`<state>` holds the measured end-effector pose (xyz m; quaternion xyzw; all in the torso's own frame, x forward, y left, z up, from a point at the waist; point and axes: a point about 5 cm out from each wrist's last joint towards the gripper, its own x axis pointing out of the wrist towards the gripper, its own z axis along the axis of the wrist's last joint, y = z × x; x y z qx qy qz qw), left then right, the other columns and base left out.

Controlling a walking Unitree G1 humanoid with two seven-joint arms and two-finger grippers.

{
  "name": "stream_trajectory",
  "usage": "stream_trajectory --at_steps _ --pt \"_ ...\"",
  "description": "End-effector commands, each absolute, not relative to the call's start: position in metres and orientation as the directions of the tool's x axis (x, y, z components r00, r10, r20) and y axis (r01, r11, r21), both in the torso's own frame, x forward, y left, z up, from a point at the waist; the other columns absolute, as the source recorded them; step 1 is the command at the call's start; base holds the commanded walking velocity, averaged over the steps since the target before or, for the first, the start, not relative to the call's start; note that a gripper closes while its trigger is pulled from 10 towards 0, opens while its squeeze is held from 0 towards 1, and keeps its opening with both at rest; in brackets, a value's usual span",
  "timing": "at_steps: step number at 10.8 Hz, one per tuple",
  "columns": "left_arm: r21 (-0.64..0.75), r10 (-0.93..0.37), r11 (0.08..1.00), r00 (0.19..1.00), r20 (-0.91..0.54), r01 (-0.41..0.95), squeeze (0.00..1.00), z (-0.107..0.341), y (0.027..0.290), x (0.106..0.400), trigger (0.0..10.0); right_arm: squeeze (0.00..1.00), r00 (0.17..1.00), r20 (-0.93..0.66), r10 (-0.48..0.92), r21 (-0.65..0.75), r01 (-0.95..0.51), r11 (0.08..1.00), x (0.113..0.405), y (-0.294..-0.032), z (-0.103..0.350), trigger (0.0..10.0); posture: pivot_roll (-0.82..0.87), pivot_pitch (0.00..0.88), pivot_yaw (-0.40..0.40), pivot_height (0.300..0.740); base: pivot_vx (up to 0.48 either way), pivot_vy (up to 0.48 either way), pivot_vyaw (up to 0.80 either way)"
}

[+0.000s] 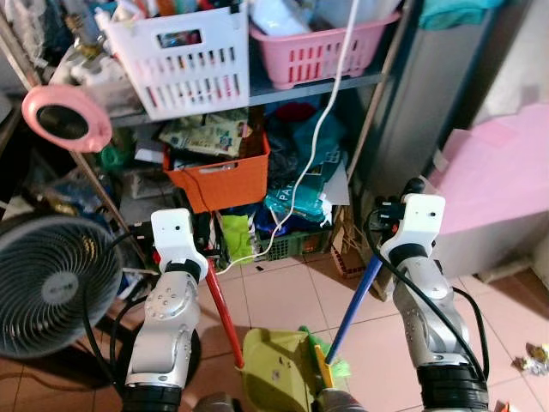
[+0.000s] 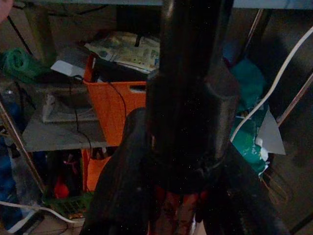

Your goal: Sweep floor

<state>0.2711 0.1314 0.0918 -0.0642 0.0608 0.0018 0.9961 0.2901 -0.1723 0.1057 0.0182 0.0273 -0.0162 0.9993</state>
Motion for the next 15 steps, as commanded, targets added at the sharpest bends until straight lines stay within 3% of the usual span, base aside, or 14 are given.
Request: stream_trajectory --at_steps 1,10,12,15 --pt "-0.147 0.003 0.989 0.996 -0.094 -0.017 0.00 0.098 0.131 0.273 10.0 0.00 0.999 -0.052 -0.014 0.044 0.016 0.999 0.292 -0.167 0.107 10.0 -0.04 0.000 0.081 0.740 -0.240 0.000 0.00" --pt "-0.155 -0.002 0.988 0.995 -0.101 -0.014 0.00 0.097 0.130 0.275 10.0 0.00 0.999 -0.041 0.000 0.020 0.001 1.000 0.297 -0.167 0.107 10.0 -0.03 0.000 0.074 0.740 -0.286 0.000 0.00" --pt "-0.128 -0.030 0.991 0.997 -0.064 0.022 0.00 0.104 0.126 0.283 10.0 0.00 0.999 -0.049 -0.006 0.016 0.007 1.000 0.298 -0.169 0.104 10.0 -0.01 0.000 0.043 0.740 -0.270 0.000 0.00" --pt "-0.137 0.038 0.990 0.998 -0.057 -0.046 0.00 0.104 0.145 0.287 10.0 0.00 0.999 -0.032 0.010 0.019 -0.009 1.000 0.301 -0.163 0.107 10.0 -0.03 0.000 0.071 0.740 -0.086 0.000 0.00"
